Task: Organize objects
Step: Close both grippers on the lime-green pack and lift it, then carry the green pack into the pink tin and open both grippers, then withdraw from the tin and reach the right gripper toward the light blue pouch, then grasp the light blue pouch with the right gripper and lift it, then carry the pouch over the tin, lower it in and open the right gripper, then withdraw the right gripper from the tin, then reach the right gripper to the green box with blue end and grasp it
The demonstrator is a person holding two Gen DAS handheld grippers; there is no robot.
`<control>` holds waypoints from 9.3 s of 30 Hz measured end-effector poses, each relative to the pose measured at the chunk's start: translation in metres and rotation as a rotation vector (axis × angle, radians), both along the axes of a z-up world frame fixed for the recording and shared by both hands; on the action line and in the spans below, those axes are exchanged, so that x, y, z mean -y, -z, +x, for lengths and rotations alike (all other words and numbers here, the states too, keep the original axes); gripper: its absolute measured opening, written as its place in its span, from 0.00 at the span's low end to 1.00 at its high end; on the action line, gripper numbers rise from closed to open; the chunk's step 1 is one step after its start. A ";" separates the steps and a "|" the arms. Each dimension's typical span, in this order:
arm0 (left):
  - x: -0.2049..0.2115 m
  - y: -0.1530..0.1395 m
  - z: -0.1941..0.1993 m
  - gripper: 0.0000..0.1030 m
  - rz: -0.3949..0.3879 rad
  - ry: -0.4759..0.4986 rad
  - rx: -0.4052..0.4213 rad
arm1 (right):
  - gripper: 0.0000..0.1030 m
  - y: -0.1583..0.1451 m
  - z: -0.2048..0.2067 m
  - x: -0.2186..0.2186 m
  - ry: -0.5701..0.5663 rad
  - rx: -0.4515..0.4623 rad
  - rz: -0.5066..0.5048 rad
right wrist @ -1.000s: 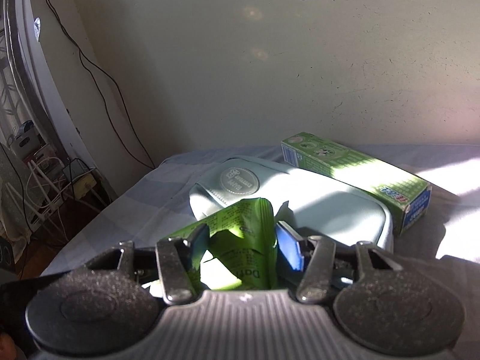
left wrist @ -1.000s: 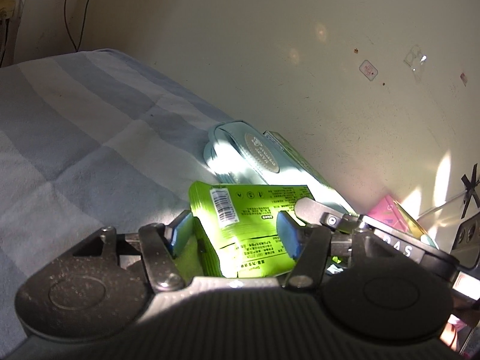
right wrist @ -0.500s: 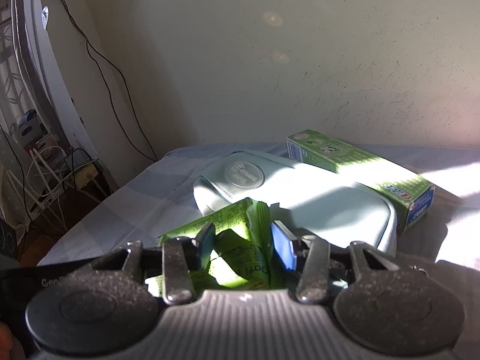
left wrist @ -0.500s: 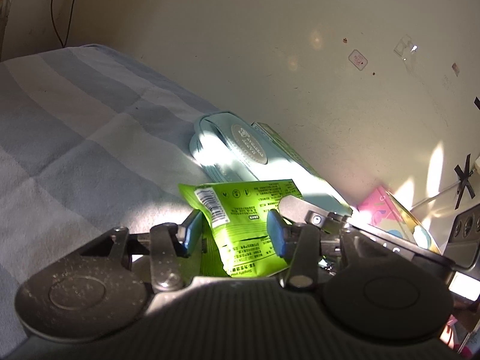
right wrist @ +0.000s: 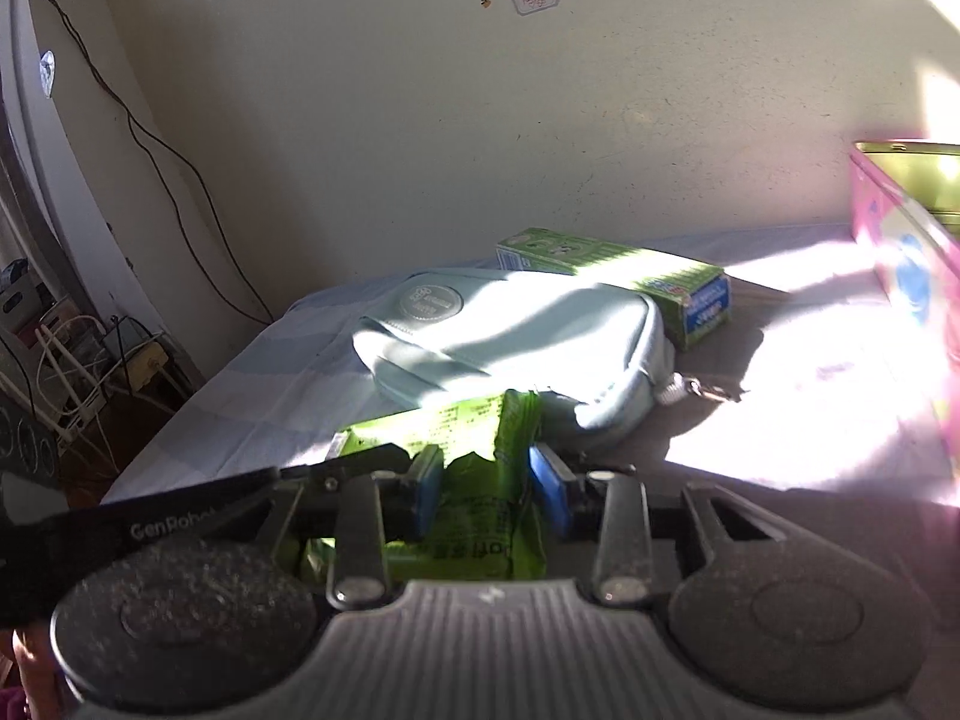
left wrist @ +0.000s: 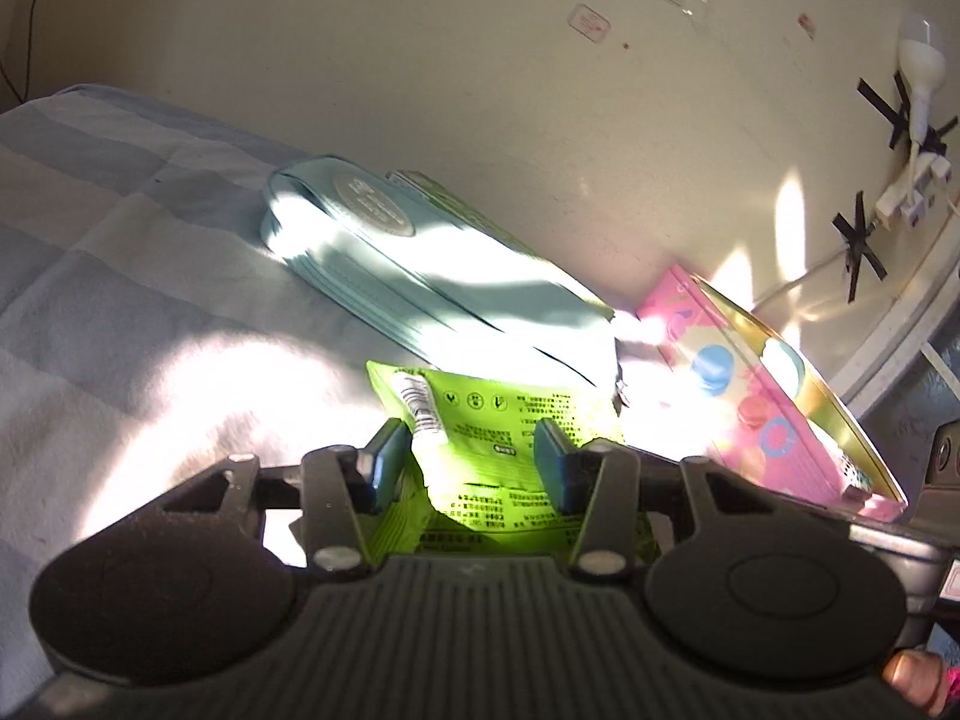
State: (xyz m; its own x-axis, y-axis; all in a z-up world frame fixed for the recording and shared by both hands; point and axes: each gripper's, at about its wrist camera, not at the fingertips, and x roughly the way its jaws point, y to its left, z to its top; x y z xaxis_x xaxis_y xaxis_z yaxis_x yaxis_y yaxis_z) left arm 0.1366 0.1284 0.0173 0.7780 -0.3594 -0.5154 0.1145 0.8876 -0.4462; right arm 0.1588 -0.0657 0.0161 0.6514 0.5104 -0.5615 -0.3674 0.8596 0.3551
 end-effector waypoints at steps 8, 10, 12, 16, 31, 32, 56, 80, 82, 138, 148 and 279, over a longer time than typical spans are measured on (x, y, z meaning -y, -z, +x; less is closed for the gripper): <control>0.102 0.002 -0.042 0.48 0.087 0.205 -0.011 | 0.36 0.006 -0.089 0.098 0.102 -0.022 -0.014; 0.128 0.002 -0.053 0.48 0.098 0.248 -0.007 | 0.42 0.006 -0.106 0.121 0.129 -0.032 -0.014; 0.149 0.002 -0.058 0.49 0.109 0.288 -0.013 | 0.45 0.006 -0.122 0.147 0.160 -0.037 -0.005; 0.161 -0.002 -0.060 0.58 0.120 0.308 -0.039 | 0.66 0.008 -0.140 0.191 0.191 -0.049 0.080; 0.181 -0.019 -0.068 0.44 0.205 0.376 0.008 | 0.72 0.009 -0.152 0.146 -0.018 0.132 -0.255; 0.182 -0.031 -0.066 0.44 0.209 0.376 0.043 | 0.72 0.004 -0.152 0.146 -0.016 0.149 -0.257; 0.271 -0.049 0.155 0.54 0.250 0.231 0.006 | 0.87 -0.050 0.099 0.210 -0.003 0.075 -0.542; 0.235 -0.075 -0.012 0.54 0.373 0.154 0.164 | 0.83 -0.068 -0.077 0.230 0.264 0.272 -0.216; 0.230 -0.071 -0.020 0.54 0.387 0.147 0.157 | 0.83 -0.068 -0.093 0.229 0.286 0.264 -0.175; -0.012 -0.005 -0.008 0.58 0.332 -0.445 -0.029 | 0.39 0.008 0.083 -0.002 0.057 -0.103 -0.028; -0.017 -0.010 -0.022 0.69 0.277 -0.441 0.026 | 0.31 -0.007 -0.041 0.076 -0.030 -0.076 -0.032; 0.043 -0.010 0.013 0.65 0.318 -0.178 0.022 | 0.78 -0.062 -0.003 0.060 0.235 0.171 -0.194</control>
State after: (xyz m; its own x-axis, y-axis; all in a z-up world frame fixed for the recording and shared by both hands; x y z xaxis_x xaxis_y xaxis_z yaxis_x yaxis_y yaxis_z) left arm 0.1493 0.0853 0.0276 0.8258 -0.0416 -0.5624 -0.0479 0.9885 -0.1434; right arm 0.1558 -0.1262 0.0784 0.8317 0.2295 -0.5056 -0.1912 0.9733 0.1272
